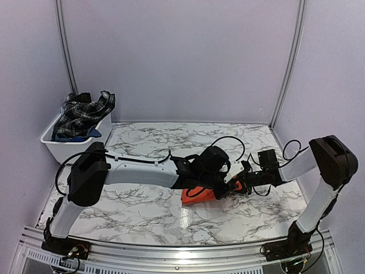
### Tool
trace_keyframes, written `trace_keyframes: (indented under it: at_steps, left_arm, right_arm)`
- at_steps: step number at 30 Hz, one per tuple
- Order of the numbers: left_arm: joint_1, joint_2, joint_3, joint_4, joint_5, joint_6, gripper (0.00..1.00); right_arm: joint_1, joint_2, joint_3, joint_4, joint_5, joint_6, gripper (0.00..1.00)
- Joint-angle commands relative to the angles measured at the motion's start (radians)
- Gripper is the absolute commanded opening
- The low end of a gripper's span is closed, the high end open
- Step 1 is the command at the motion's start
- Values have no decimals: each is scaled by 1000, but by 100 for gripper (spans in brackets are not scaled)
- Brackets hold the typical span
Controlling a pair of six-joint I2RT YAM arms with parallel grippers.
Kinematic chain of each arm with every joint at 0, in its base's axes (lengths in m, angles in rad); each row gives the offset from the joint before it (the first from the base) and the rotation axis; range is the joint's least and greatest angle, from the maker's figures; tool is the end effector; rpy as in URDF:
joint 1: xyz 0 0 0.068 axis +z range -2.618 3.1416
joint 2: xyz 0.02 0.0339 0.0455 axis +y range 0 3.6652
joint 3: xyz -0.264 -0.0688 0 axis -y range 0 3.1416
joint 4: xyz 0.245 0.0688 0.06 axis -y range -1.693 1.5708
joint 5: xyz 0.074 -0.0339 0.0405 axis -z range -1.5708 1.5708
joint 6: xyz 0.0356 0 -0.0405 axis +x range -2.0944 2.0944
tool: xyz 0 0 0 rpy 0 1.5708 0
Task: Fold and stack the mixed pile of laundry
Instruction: Pass from the left arm to the right, then turn over the square-folded T-shirt at the center of the board.
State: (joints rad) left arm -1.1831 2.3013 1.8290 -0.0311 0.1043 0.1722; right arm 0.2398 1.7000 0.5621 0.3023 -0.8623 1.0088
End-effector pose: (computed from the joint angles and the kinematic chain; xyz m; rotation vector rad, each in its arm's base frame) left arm 0.1998 -0.4990 0.1993 1.4011 1.6351 -0.7141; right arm 0.2621 0.0919 0.1060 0.5488 2.5855 1.5572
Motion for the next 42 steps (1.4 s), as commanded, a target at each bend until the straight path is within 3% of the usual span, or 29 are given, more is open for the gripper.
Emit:
trace_keyframes:
  at_steps: [1,3,6,7,8,9,13,18,23,30,35,42]
  left_arm:
    - [-14,-63,-23,38,-1,-35,13]
    - [-9,-95,-34,18,-18,-70,34]
    - [5,-166,-78,-27,-52,-138,57]
    - [12,-197,-103,-34,-71,-177,69]
    - [20,-225,-127,-44,-79,-217,87]
    - [30,-252,-146,-59,-86,-254,98]
    - [72,-355,-225,-147,-128,-403,99]
    - [121,-495,-408,-178,-163,-514,99]
    - [167,-616,-570,-211,-142,-522,99]
    - [224,-734,-658,-303,-150,-465,99]
    - [264,-805,-720,-319,-161,-459,99]
    - [322,-859,-765,-339,-155,-474,99]
  right_arm:
    - [7,4,121,-207,62,-135,21]
    - [4,-19,183,-393,118,-256,11]
    - [-18,-63,238,-577,169,-390,2]
    - [-28,-77,250,-627,188,-428,0]
    - [-38,-90,263,-679,205,-471,0]
    - [-54,-100,282,-724,218,-514,0]
    - [-84,-121,364,-940,335,-697,0]
    - [-110,-210,464,-1091,587,-816,0]
    - [-128,-263,570,-1197,879,-855,0]
    - [-124,-220,782,-1333,1264,-830,0]
    - [-7,-93,992,-1423,1372,-780,0]
    - [249,296,1150,-1484,1329,-695,0]
